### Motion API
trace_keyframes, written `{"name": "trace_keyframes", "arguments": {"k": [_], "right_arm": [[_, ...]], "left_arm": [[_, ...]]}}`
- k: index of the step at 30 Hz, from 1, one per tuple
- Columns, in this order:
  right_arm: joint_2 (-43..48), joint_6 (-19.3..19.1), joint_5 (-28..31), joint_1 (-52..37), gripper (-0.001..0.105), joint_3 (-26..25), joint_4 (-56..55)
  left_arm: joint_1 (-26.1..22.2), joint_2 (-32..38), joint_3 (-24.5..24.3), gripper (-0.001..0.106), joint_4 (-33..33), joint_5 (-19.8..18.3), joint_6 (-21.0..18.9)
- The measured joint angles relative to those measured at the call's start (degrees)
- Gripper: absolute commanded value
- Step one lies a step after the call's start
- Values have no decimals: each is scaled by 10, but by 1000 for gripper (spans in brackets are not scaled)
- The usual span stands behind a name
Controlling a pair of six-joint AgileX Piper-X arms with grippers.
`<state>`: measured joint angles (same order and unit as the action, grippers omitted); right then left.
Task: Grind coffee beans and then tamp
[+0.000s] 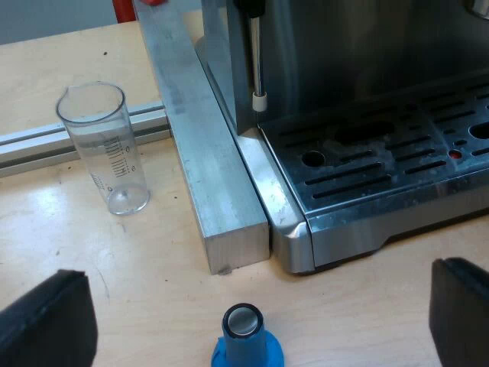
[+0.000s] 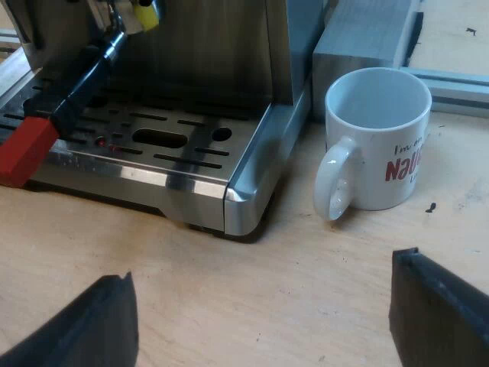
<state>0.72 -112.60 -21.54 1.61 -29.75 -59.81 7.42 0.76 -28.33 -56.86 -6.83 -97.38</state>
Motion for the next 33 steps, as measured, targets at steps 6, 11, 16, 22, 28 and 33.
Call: {"name": "trace_keyframes", "arguments": {"k": [6, 11, 16, 22, 28, 33], "right_arm": [[0, 0, 0, 0, 69, 0, 0], [0, 0, 0, 0, 69, 0, 0], [0, 0, 0, 0, 69, 0, 0], [0, 0, 0, 0, 69, 0, 0], [0, 0, 0, 0, 69, 0, 0], [0, 65, 0, 0, 69, 0, 3]], "left_arm": [[0, 0, 0, 89, 0, 0, 0], [0, 0, 0, 89, 0, 0, 0], [0, 0, 0, 89, 0, 0, 0], [0, 0, 0, 89, 0, 0, 0], [0, 0, 0, 89, 0, 0, 0], [0, 0, 0, 89, 0, -7, -9]]}}
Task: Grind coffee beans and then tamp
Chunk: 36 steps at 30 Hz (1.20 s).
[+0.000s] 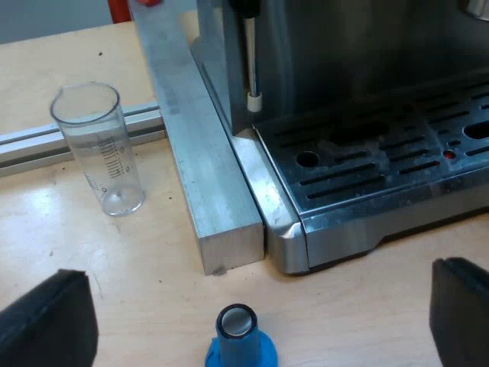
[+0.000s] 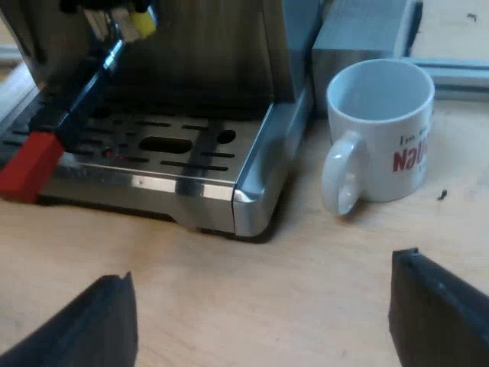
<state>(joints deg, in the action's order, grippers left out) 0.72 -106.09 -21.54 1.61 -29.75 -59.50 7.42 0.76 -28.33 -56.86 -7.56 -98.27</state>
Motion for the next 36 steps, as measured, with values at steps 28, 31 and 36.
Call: {"name": "trace_keyframes", "arguments": {"k": [28, 31, 36], "right_arm": [[-169, 0, -77, 14, 69, -117, 2], [-191, -9, -77, 43, 69, -120, 2], [-224, -27, -62, 110, 69, -120, 2]], "left_arm": [[150, -67, -17, 80, 113, -157, -30], [176, -98, -17, 80, 116, -161, -10], [218, -140, -17, 80, 121, -164, 32]]}}
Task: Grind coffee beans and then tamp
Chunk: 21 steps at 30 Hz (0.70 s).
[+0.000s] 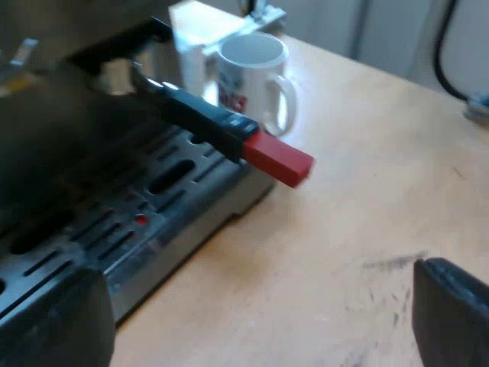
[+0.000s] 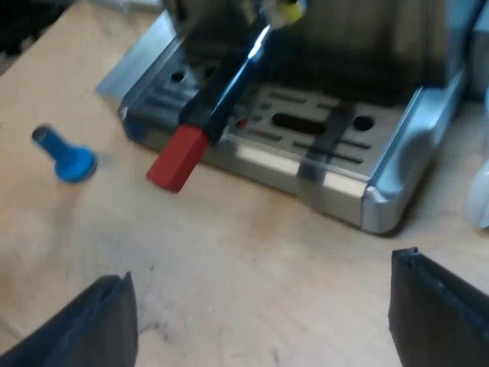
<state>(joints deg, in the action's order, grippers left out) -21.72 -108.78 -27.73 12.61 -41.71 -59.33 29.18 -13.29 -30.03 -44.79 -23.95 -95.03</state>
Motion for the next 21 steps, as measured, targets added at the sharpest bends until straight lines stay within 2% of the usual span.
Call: {"name": "trace_keyframes", "arguments": {"k": [7, 13, 17, 21], "right_arm": [[-28, 0, 67, 117, 69, 0, 52], [-50, 5, 174, 244, 69, 0, 94], [-70, 40, 268, 334, 69, 0, 103], [-83, 81, 327, 386, 69, 5, 119]], "left_arm": [[30, -35, 0, 80, 22, -2, 23], [29, -57, 0, 80, 29, -10, 33], [29, -65, 0, 80, 32, -13, 33], [29, -71, 0, 80, 36, -12, 33]]}}
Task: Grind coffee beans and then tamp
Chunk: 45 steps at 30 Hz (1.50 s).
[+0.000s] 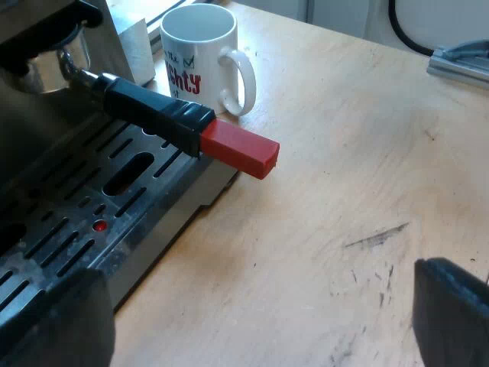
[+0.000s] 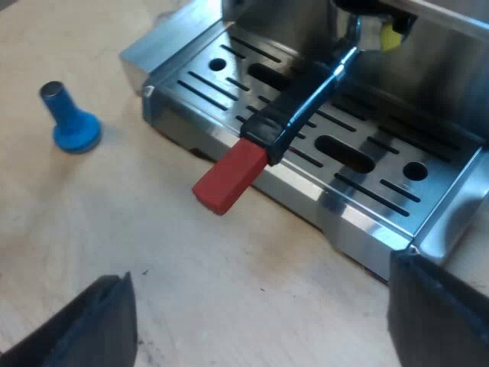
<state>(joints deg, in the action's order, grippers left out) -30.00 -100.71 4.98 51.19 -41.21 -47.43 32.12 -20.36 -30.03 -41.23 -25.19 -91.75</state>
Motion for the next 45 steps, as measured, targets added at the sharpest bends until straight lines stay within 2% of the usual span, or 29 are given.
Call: {"name": "trace_keyframes", "arguments": {"k": [3, 5, 8, 15, 21, 27, 29, 30, 31, 33, 35, 43, 45], "right_arm": [[-6, 19, 33, 26, 69, 5, 9], [-19, 68, 108, 102, 69, 42, 60], [-40, 95, 169, 175, 69, 81, 124], [-93, 121, 272, 266, 69, 131, 244], [-158, 137, 359, 307, 69, 143, 313], [-204, 191, 394, 308, 67, 143, 353], [-217, 204, 409, 308, 58, 143, 360], [-231, 213, 415, 308, 47, 143, 363], [-237, 217, 418, 308, 44, 143, 365], [-267, 240, 420, 308, 32, 143, 370], [-282, 251, 420, 308, 28, 143, 370], [-330, 261, 439, 308, 27, 143, 409], [-348, 261, 471, 308, 27, 143, 430]], "left_arm": [[0, -10, 0, 80, 7, -2, 0], [0, -15, 0, 80, 10, -1, 1], [0, -21, 0, 80, 11, -1, 1], [0, -23, 0, 80, 11, -1, 1], [0, -23, 0, 80, 11, -1, 1], [0, -23, 0, 80, 11, -9, 1], [0, -23, 0, 80, 11, -12, 1], [0, -23, 0, 80, 11, -13, 1], [0, -23, 0, 80, 11, -13, 1], [0, -23, 0, 80, 11, -13, 1], [0, -23, 0, 80, 11, -13, 1], [0, -23, 0, 80, 11, -13, 1], [0, -23, 0, 80, 11, -13, 1]]}}
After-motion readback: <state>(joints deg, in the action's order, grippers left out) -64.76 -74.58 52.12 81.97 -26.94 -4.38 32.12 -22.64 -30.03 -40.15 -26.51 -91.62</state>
